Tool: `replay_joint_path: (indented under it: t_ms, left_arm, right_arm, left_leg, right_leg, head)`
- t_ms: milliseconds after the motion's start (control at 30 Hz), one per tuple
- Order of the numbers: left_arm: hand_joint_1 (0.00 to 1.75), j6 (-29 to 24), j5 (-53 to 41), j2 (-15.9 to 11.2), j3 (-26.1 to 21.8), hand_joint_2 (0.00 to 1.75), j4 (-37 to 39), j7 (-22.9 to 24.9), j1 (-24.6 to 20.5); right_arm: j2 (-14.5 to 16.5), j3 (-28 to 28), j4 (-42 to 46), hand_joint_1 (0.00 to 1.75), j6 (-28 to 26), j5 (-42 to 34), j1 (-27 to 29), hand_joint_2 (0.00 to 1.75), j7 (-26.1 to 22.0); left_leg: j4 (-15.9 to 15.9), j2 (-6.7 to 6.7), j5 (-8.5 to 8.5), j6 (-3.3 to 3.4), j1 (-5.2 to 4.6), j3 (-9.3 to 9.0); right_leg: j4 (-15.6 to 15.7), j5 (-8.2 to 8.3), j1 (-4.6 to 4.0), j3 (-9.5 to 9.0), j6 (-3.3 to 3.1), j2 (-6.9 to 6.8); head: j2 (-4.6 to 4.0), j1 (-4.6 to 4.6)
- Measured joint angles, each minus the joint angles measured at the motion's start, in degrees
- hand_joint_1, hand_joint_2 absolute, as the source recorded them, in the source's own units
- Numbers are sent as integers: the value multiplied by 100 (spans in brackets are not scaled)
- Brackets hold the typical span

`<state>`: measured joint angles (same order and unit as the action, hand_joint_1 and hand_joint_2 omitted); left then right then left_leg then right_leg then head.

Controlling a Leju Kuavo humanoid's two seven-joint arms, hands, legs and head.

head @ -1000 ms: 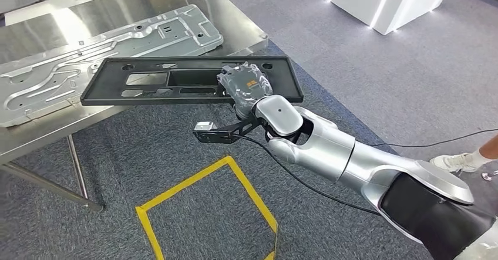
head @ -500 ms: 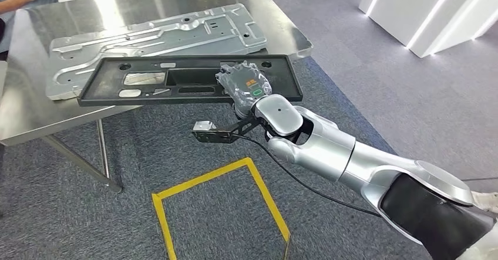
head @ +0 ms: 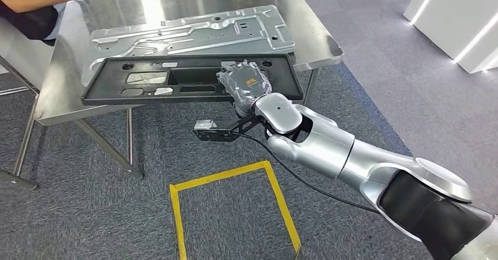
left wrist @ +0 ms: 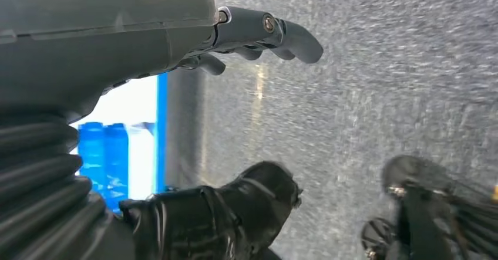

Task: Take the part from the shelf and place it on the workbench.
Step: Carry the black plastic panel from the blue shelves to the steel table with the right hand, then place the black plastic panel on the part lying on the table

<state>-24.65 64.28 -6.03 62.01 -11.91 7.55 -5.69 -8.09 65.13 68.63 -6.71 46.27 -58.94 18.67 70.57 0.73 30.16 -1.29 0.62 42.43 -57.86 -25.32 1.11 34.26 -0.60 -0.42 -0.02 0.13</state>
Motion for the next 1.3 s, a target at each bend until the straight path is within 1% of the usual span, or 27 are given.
replay_joint_path:
  t_ms: [33,67,100,167,200,267,333,400,433,500,533,567,600,633,700,733,767,867,900,933,1000,1067,1100,1133,1167,1267,1300]
  left_arm:
    - [0,4,0,0,0,175,0,-1,-5]
    - [0,8,0,0,0,175,0,-1,-6]
    - [0,9,2,-1,0,175,0,-1,-3]
    - [0,14,17,-3,0,175,1,1,10]
    - [0,25,26,-4,0,175,2,2,15]
    - [0,68,36,-4,0,175,2,3,15]
    - [0,115,38,-4,0,175,2,3,17]
    - [0,139,38,-2,0,175,2,1,21]
    - [0,144,36,-1,0,175,2,-1,16]
    - [0,148,33,0,0,175,2,-2,5]
    - [0,151,32,0,0,175,2,-2,0]
    - [0,154,27,0,1,175,2,-4,-1]
    - [0,157,22,0,1,175,2,-5,-1]
    - [0,158,14,0,1,175,2,-7,1]
    - [0,160,1,3,1,175,2,-7,9]
    - [0,161,-4,7,1,175,2,-8,11]
    - [0,162,-6,10,1,175,2,-8,10]
    - [0,162,-10,12,1,175,2,-8,3]
    - [0,162,-10,14,1,175,2,-6,3]
    - [0,162,-10,17,1,175,2,-4,1]
    - [0,163,-9,25,2,175,2,-2,-4]
    - [0,163,-10,26,2,175,2,-3,3]
    - [0,163,-10,26,2,175,2,-3,14]
    - [0,163,-10,26,2,175,2,-3,29]
    - [0,163,-10,26,2,175,2,-3,46]
    - [0,164,-9,20,2,175,10,-2,100]
    - [0,166,-8,19,2,175,13,-2,105]
  right_arm:
    - [-1,1,-4,175,2,0,13,175,-1]
    - [-1,1,-9,175,3,-1,26,175,-2]
    - [-1,2,-13,175,1,-2,33,175,-10]
    - [2,2,-15,175,-11,-26,31,175,-48]
    - [2,2,-15,175,-16,-41,23,175,-69]
    - [7,2,-17,175,-16,-60,13,175,-96]
    - [15,3,-19,175,-14,-59,15,175,-111]
    - [20,4,-20,175,-13,-54,11,175,-117]
    - [22,4,-20,175,-13,-51,5,175,-119]
    - [22,5,-25,175,-11,-46,6,175,-121]
    - [22,8,-30,175,-11,-44,20,175,-122]
    - [22,13,-37,175,-11,-40,39,175,-123]
    - [22,20,-44,175,-11,-37,56,175,-125]
    - [22,26,-50,175,-13,-34,65,175,-125]
    - [22,31,-61,175,-15,-29,58,175,-125]
    - [22,31,-67,175,-16,-26,46,175,-125]
    - [25,31,-72,175,-17,-23,38,175,-125]
    - [46,32,-77,175,-21,-19,29,175,-132]
    - [51,33,-79,175,-22,-16,23,175,-131]
    - [53,33,-82,175,-22,-14,13,175,-128]
    - [59,33,-87,175,-22,-8,2,175,-123]
    - [68,42,-91,175,-22,-5,26,175,-127]
    - [71,50,-93,175,-22,-4,42,175,-128]
    - [72,59,-95,175,-21,-4,55,175,-129]
    - [73,65,-95,175,-21,-4,60,175,-129]
    - [78,72,-119,175,-20,-1,73,175,-127]
    - [86,74,-129,175,-20,2,82,175,-126]
  left_leg:
    - [251,-23,60,-20,18,143]
    - [327,-36,25,-38,34,200]
    - [178,-45,-109,-53,49,139]
    - [-562,-89,-478,-72,67,-231]
    - [-906,-111,-590,-60,52,-417]
    - [-1219,-134,-602,18,18,-582]
    - [-1243,-106,-549,134,7,-613]
    - [-1264,-77,-507,231,10,-702]
    - [-1268,-63,-490,271,9,-755]
    - [-1265,-44,-442,326,-1,-808]
    - [-1261,-30,-412,342,-9,-835]
    - [-1257,-7,-374,349,-18,-877]
    - [-1253,18,-331,350,-25,-930]
    - [-1250,47,-278,345,-30,-1003]
    - [-1249,96,-160,312,-36,-1163]
    - [-1255,115,-107,283,-37,-1218]
    - [-1276,124,-66,248,-35,-1252]
    - [-1295,111,-38,138,-37,-1341]
    - [-1185,84,-54,106,-40,-1325]
    - [-984,54,-57,80,-38,-1225]
    - [-334,0,22,26,-21,-815]
    - [168,-15,317,2,-11,-345]
    - [206,-22,442,0,-10,-192]
    - [79,-27,464,9,-11,-110]
    - [-190,-31,332,26,-13,-98]
    - [-1109,-37,-758,134,-81,-177]
    - [-1252,-39,-988,173,-117,-241]
  right_leg:
    - [-1,-14,2,-10,0,-59]
    - [-2,-30,7,-21,9,-109]
    - [-5,-45,15,-34,24,-151]
    - [-14,-83,30,-69,72,-213]
    - [-17,-103,25,-79,103,-237]
    - [-17,-124,8,-98,175,-262]
    - [-48,-119,3,-140,255,-266]
    - [-236,-205,26,-93,304,-196]
    - [-471,-317,34,31,308,-139]
    - [-1185,-587,23,463,298,-33]
    - [-1519,-672,11,700,293,-7]
    - [-1685,-662,1,865,285,5]
    - [-1667,-567,-7,939,269,13]
    - [-1414,-366,-14,896,241,17]
    - [-630,125,-42,655,169,29]
    - [-305,257,-67,548,141,35]
    - [-127,318,-88,480,119,41]
    - [0,244,-91,318,32,52]
    - [30,212,-77,240,-7,49]
    - [51,174,-65,154,-37,42]
    - [86,74,-59,-5,-71,32]
    - [100,-73,-61,-195,-73,29]
    - [103,-162,-61,-313,-69,29]
    - [104,-259,-62,-447,-64,31]
    - [106,-353,-64,-578,-57,31]
    - [128,-631,-67,-903,-1,45]
    - [160,-709,-62,-1019,34,54]
  head:
    - [0,-4]
    - [0,-2]
    - [0,-3]
    - [1,-3]
    - [1,-10]
    - [1,-13]
    - [0,1]
    - [0,27]
    - [0,39]
    - [1,55]
    - [1,60]
    - [2,59]
    - [1,58]
    - [1,60]
    - [0,58]
    - [1,51]
    - [1,43]
    - [2,28]
    - [1,21]
    - [1,18]
    - [1,8]
    - [2,8]
    - [2,6]
    - [1,5]
    - [1,5]
    - [0,12]
    - [0,14]
